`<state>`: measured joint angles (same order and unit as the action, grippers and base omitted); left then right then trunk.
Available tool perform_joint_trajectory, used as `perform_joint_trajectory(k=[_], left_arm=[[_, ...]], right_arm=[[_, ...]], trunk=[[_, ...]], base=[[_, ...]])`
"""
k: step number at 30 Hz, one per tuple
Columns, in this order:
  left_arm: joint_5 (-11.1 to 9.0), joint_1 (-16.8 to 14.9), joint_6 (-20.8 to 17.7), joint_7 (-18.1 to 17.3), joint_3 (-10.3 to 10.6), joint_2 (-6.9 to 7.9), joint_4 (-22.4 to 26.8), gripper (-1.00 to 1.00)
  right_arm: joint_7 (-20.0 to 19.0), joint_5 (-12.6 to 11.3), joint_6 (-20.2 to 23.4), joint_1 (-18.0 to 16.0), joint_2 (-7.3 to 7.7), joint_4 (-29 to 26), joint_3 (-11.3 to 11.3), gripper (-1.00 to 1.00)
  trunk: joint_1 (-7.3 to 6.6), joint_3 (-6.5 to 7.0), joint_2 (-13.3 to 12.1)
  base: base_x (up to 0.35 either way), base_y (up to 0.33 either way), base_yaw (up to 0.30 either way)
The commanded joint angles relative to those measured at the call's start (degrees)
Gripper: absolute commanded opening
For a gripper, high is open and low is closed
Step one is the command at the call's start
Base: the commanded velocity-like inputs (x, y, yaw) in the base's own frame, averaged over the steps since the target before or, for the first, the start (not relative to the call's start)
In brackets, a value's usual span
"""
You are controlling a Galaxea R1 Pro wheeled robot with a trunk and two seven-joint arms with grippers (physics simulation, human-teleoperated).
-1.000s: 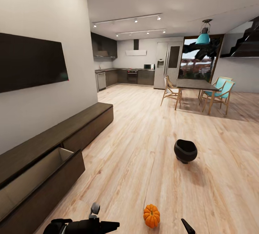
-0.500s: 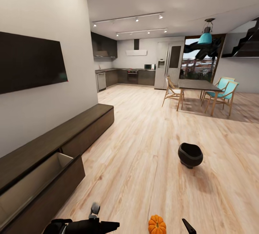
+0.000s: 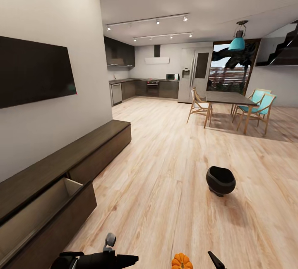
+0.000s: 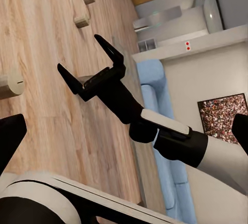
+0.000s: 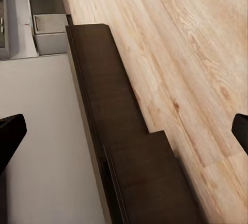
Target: Place each of the two pumpkins and all three candles from the living room inside a cabinet in the living room (use any cabinet), then make sure every cabinet is closed, and position the cauldron so it is next to a table in the living room.
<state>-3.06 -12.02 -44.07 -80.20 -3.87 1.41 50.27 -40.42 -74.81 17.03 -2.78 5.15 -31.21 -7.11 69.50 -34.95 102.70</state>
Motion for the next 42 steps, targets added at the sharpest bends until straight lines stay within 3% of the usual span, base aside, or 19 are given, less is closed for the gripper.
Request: perform_joint_trajectory(k=[1, 17, 25, 30, 33, 37, 42], left_arm=[[-0.09, -0.03, -0.59, -0.14, 0.0, -0.01, 0.01, 1.0], [-0.19, -0.03, -0.58, -0.22, -0.03, 0.29, 0.01, 1.0], [-0.08, -0.03, -0.73, -0.15, -0.22, 0.32, 0.11, 1.0], [0.1, -0.76, -1.5, 0.25, -0.69, 0.39, 0.54, 1.0], [0.31, -3.87, -5.14, 0.64, -1.11, 0.11, 0.52, 1.0], [0.6, -8.33, -9.62, 3.42, -1.21, 0.05, 0.24, 1.0], [0.31, -11.37, -10.59, 7.01, -1.3, -0.25, 0.2, 1.0]], right_arm=[[-0.2, -0.52, 0.42, -0.03, 0.03, 0.1, -0.05, 1.0], [-0.16, -0.43, -0.21, -0.03, -0.02, 0.35, 0.02, 1.0], [1.19, 0.52, -5.07, -0.03, 0.02, 0.29, 0.82, 1.0], [9.5, 9.41, -6.03, -0.03, 0.06, -0.05, 2.39, 1.0], [14.35, 14.12, -6.08, -0.03, -0.01, -0.36, 2.49, 1.0], [16.13, 15.63, -6.05, -0.03, -0.05, -0.49, 2.46, 1.0], [16.39, 16.11, -6.11, -0.03, -0.06, -0.59, 2.45, 1.0]], trunk=[[-0.01, -0.06, 0.03], [-0.01, -0.02, 0.03], [-0.01, -0.01, 0.03], [-0.01, -0.01, 0.03], [-0.01, -0.01, 0.03], [-0.01, -0.01, 0.03], [-0.01, -0.01, 0.03]], base=[[0.0, 0.0, 0.0], [0.0, 0.079, -0.127], [0.106, 0.037, -0.019], [0.014, 0.004, -0.001], [0.002, 0.001, 0.0], [0.0, 0.0, 0.0], [0.0, 0.0, 0.0]])
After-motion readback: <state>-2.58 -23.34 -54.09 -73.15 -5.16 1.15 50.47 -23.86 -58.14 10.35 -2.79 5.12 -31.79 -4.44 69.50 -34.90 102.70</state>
